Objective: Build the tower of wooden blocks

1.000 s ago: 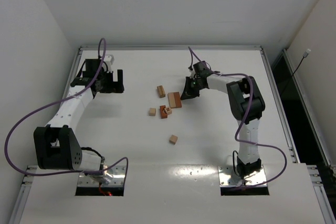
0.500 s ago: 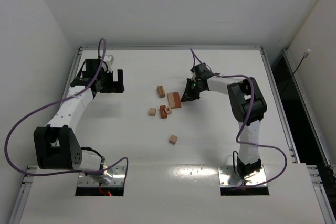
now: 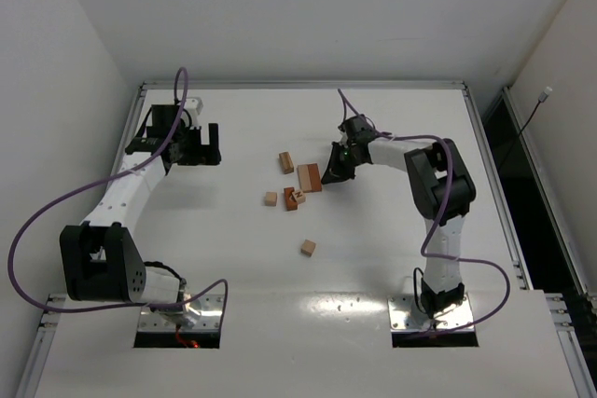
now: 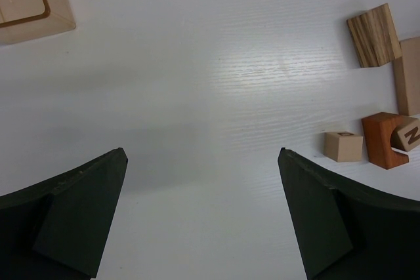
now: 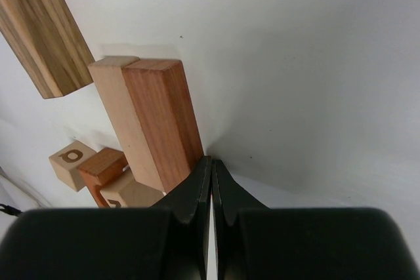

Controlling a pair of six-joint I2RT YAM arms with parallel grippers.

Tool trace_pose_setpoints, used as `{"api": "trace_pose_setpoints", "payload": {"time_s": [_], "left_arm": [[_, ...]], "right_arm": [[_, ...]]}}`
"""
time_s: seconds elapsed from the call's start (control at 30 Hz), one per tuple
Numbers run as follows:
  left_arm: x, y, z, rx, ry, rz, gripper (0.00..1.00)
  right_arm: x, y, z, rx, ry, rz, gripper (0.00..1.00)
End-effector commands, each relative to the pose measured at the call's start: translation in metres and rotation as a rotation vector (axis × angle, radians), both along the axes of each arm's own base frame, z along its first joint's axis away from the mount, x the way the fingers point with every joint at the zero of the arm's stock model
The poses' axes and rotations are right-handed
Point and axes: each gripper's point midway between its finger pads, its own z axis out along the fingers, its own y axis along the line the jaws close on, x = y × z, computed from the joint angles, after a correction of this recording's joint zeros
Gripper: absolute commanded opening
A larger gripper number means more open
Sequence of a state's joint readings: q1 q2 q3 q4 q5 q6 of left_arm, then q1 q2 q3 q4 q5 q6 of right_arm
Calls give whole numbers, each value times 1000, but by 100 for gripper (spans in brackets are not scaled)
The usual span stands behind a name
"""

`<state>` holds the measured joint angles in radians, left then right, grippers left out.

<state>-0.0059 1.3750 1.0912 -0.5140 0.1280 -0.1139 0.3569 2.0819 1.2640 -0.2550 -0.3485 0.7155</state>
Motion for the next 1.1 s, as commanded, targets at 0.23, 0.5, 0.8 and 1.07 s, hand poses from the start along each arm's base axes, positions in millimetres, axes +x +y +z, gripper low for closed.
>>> {"api": "trace_pose_setpoints", "payload": {"time_s": [0.23, 0.5, 0.8, 1.07], "left_arm": [[8, -1, 10, -19, -40, 2, 99], [6, -1, 6, -19, -31, 2, 99], [-7, 4, 7, 17, -49, -5, 99], [-22, -52, 10, 96, -63, -253, 99]], "right_arm": [[-18, 2, -5, -37, 31, 14, 0], [-16, 0, 7, -44, -14, 31, 12], [-18, -54, 21, -133, -49, 45, 24], [3, -95, 48, -257, -191, 115, 23]]}}
